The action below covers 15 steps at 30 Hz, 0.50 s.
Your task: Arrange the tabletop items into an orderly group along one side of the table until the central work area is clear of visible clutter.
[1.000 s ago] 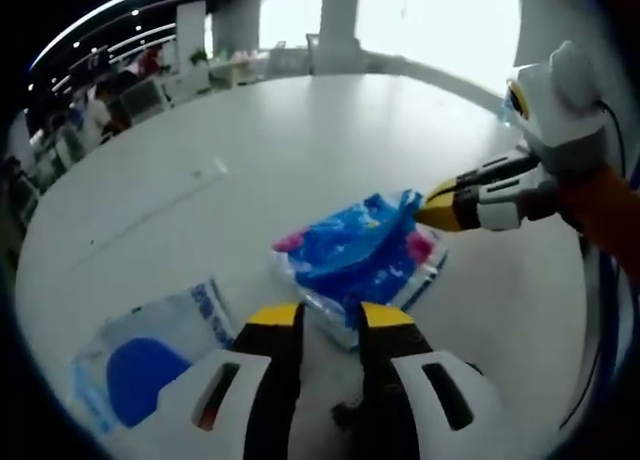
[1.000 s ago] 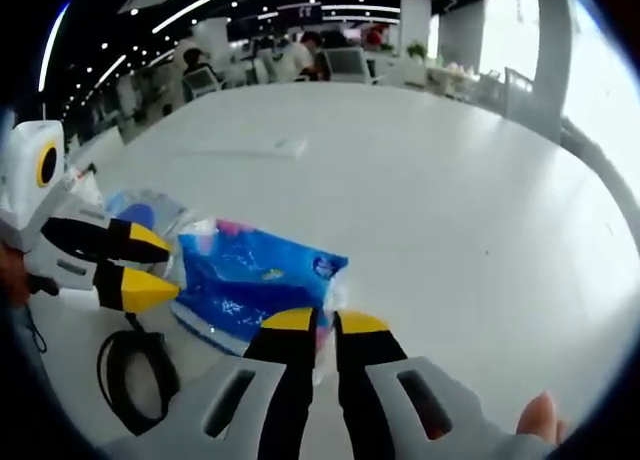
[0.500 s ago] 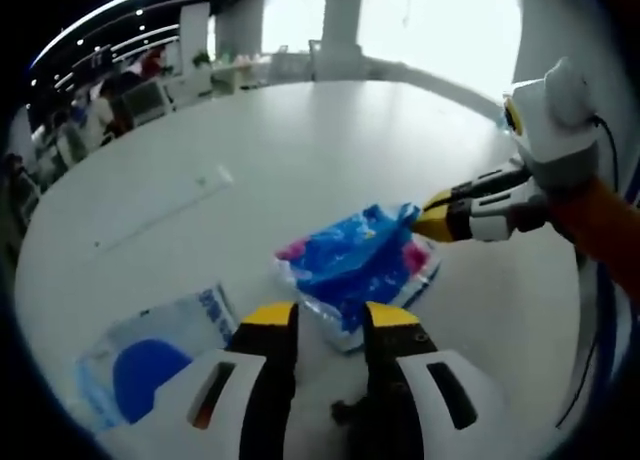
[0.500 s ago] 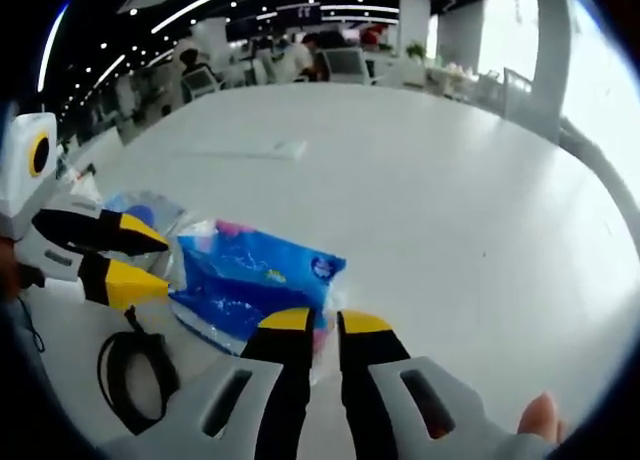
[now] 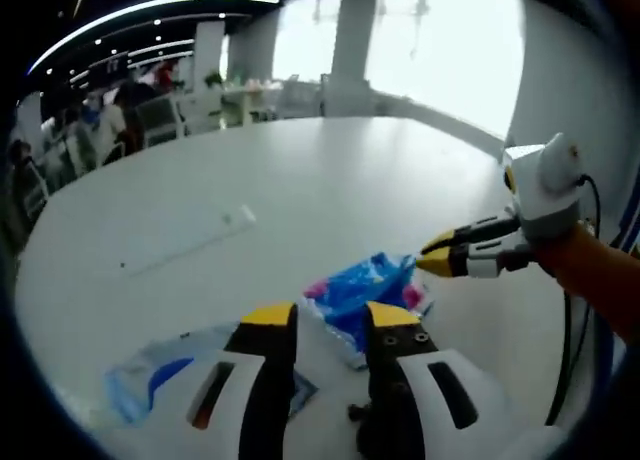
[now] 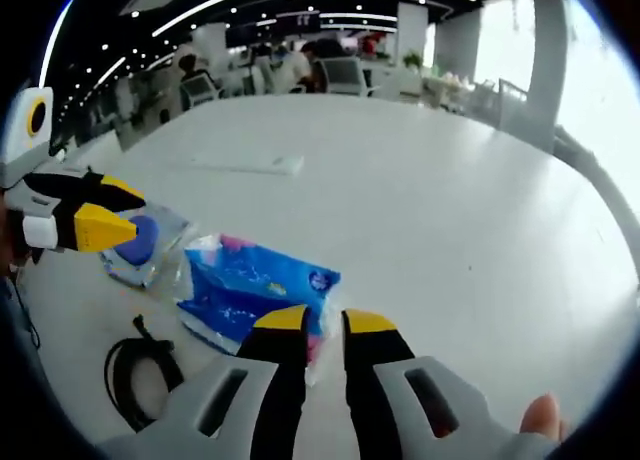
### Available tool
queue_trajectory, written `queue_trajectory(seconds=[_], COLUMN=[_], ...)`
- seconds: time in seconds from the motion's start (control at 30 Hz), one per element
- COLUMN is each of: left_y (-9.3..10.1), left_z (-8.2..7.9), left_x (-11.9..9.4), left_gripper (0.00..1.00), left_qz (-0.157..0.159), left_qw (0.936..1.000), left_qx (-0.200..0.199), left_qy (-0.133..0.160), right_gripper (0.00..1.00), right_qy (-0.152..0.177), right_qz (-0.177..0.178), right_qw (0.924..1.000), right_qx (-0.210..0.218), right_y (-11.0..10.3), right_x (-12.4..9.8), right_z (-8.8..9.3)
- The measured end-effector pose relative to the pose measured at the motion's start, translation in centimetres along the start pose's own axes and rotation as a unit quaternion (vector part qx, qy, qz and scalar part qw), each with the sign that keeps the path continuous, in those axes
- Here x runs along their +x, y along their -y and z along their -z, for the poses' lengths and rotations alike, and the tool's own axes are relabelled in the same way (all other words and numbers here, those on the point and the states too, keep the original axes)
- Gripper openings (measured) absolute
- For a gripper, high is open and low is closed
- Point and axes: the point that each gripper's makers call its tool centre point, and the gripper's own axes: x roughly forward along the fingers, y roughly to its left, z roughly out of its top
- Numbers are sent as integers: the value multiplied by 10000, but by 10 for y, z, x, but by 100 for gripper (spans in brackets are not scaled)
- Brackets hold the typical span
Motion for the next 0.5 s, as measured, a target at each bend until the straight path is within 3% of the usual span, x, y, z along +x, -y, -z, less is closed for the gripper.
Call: queue_trajectory(seconds=[0.3, 0.5], left_y=[-21, -35], left_z=[-7, 2], left_x=[-59, -121], left_gripper=[26, 26], left_qz=[-109, -246], left_qw=[9987, 9958], left_qx=[-62, -140], left_qy=[486, 868], right_gripper=[15, 16], right_qy=[524, 914], right_qz=[136, 214], right_qw=[9985, 9953], right_qx=[-57, -231], right_y=[-7, -26], right_x=[-42, -83], right_z=[-24, -39])
